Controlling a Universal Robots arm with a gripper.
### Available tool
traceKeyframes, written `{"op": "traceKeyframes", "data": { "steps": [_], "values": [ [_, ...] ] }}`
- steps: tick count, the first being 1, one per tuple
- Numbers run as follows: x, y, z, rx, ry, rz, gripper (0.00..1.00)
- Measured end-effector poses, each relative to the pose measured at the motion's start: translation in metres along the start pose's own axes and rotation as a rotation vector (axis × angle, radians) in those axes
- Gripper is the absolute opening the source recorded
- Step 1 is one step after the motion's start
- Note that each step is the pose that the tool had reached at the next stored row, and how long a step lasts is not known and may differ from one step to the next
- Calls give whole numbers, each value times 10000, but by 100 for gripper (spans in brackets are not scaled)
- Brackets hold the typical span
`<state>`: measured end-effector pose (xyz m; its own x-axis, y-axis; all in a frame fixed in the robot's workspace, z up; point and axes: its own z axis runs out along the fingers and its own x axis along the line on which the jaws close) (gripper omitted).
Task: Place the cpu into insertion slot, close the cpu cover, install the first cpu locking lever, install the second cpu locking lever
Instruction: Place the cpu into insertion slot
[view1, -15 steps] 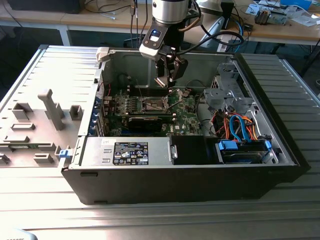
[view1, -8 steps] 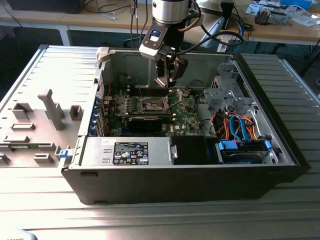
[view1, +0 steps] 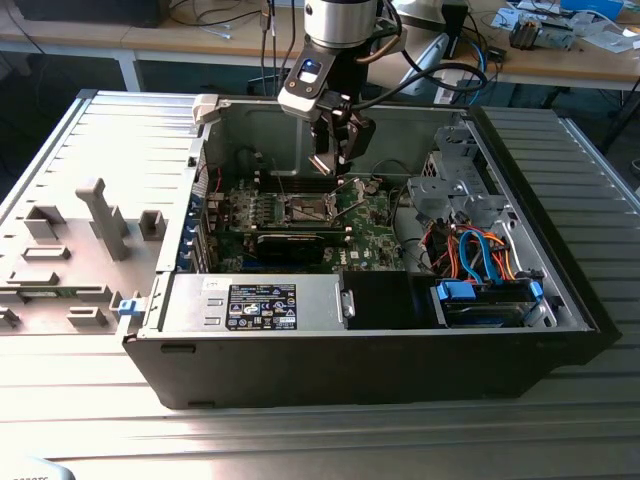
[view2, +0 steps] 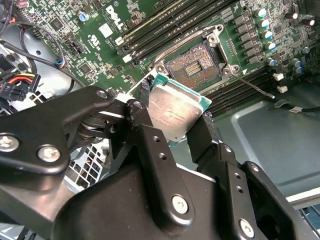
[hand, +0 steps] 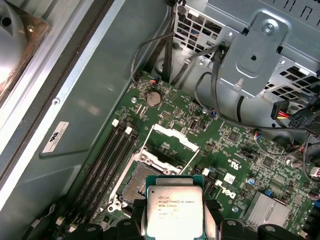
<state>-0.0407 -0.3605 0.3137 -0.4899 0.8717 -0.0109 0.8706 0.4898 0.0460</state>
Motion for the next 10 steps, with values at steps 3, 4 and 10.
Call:
{"op": "traceKeyframes", "data": {
  "steps": [3,4,10],
  "values": [
    [0,0,1,0,-1,19,54],
    [0,0,1,0,-1,23,54],
    [0,0,2,0,-2,57,54]
  ]
}}
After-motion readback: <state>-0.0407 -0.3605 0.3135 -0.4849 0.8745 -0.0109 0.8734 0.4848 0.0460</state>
